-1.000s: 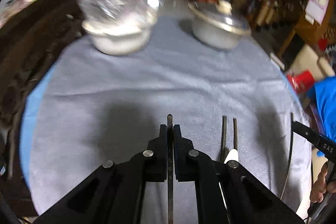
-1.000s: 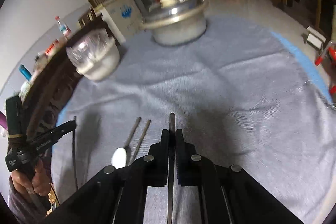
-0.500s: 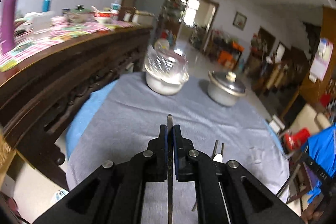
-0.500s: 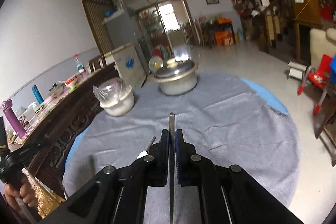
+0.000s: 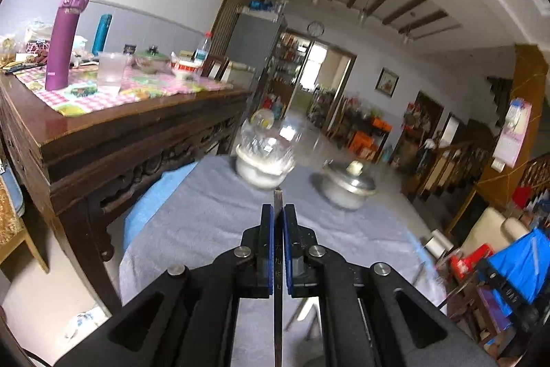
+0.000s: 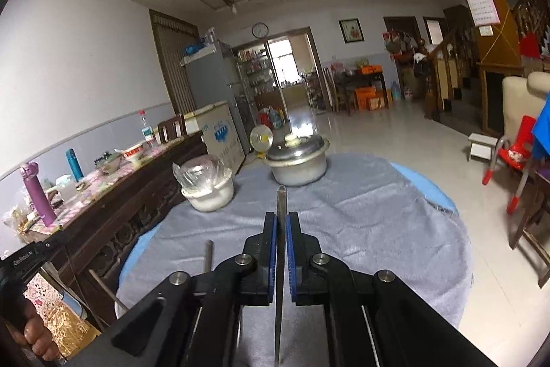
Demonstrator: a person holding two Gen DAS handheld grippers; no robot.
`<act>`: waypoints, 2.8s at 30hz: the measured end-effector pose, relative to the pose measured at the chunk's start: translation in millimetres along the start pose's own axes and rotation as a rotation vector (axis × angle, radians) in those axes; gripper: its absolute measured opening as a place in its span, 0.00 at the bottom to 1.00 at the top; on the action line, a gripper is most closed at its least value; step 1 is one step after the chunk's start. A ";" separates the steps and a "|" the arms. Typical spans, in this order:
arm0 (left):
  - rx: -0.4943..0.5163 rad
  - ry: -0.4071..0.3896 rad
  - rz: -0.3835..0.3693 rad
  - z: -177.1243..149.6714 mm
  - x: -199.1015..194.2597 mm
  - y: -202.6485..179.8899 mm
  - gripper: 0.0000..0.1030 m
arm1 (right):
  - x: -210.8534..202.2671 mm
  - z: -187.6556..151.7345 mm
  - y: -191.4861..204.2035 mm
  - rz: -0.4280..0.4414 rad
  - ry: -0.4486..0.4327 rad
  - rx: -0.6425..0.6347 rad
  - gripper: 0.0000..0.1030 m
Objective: Organize utensils
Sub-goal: 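Lift both chopsticks and lower them into the metal cup with both tools, then open both tools to release the chopsticks in the cup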
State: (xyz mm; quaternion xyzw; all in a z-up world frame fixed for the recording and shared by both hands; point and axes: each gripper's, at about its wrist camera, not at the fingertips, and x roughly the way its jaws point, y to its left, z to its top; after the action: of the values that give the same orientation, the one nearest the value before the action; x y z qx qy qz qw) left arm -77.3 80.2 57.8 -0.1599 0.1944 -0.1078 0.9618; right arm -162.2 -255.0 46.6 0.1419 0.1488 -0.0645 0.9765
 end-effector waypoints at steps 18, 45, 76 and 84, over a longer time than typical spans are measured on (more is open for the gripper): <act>-0.026 -0.225 -0.100 20.0 -40.9 -49.5 0.05 | -80.3 30.9 37.5 0.115 -0.213 -0.047 0.06; 0.057 -0.154 -0.036 -26.3 -11.7 -73.9 0.05 | -50.4 -7.8 61.7 0.196 -0.023 -0.130 0.06; 0.124 -0.020 -0.014 -32.5 -18.1 -75.1 0.43 | -31.9 -13.8 49.6 0.273 0.153 0.002 0.09; 0.230 -0.041 0.046 -34.8 -35.0 -83.3 0.63 | -29.7 -10.1 30.7 0.223 0.145 0.073 0.10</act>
State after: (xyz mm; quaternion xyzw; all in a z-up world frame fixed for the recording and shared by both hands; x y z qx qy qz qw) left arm -135.1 3.3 68.4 -0.0461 0.1646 -0.1038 0.9798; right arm -187.9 -220.3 54.5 0.1972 0.1998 0.0497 0.9585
